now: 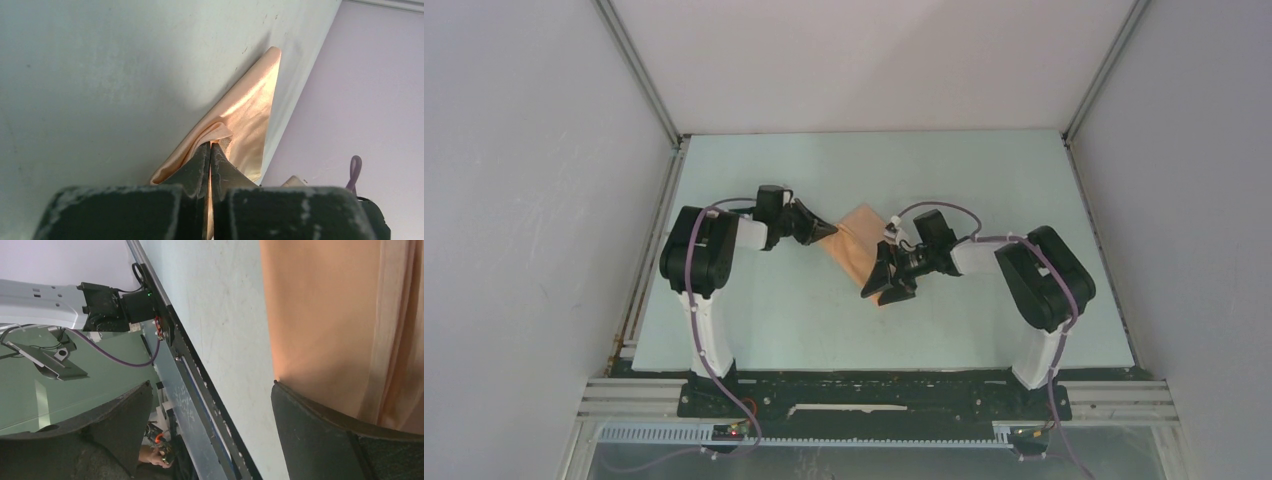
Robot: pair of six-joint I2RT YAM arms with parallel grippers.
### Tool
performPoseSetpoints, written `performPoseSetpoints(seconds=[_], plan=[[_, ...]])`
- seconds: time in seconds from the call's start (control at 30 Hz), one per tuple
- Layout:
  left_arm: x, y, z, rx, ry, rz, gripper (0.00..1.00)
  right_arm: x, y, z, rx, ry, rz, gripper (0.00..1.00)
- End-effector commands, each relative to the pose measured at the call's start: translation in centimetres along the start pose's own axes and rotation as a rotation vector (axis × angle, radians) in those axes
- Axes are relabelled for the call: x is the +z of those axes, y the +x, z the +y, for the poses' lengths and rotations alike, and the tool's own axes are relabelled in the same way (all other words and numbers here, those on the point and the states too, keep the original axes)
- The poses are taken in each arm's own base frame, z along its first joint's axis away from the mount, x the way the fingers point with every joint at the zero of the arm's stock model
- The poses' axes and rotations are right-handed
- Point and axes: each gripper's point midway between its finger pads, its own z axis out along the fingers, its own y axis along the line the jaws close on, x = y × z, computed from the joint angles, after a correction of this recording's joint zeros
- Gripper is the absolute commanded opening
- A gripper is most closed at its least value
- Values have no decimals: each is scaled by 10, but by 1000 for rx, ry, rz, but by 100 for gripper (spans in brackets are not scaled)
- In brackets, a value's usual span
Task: Fold the napkin into a case and place the utensils inside
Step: Smooth out the 2/3-rectangle-folded napkin at the center of the board.
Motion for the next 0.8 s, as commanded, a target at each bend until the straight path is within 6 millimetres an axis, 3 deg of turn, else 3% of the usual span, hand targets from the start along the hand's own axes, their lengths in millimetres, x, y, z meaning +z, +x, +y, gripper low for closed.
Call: performPoseSetpoints(seconds=[0.0, 0.13, 0.23, 0.33, 0.4, 0.47, 0.57, 0.77], plan=[[-2, -3, -13, 61, 12, 14, 5, -18, 4, 20, -68, 23, -30, 96], [-16, 0, -48, 106, 81, 41, 26, -28, -12, 49, -125, -4, -93, 96], [-34, 0, -77, 160, 125, 47, 44, -32, -30, 43, -140, 40, -146, 96], [-46, 3, -98, 188, 168, 58, 50, -31, -43, 38, -137, 54, -167, 95], [-50, 5, -103, 185, 180, 62, 50, -25, -52, 38, -139, 35, -180, 94], [-47, 4, -101, 175, 178, 61, 43, -19, -54, 36, -115, 8, -163, 92], [-35, 7, -93, 120, 177, 84, 28, -15, -59, 31, -93, 6, -172, 91], [-1, 6, -78, 48, 199, 101, 19, -14, -58, 18, -59, 21, -163, 88]])
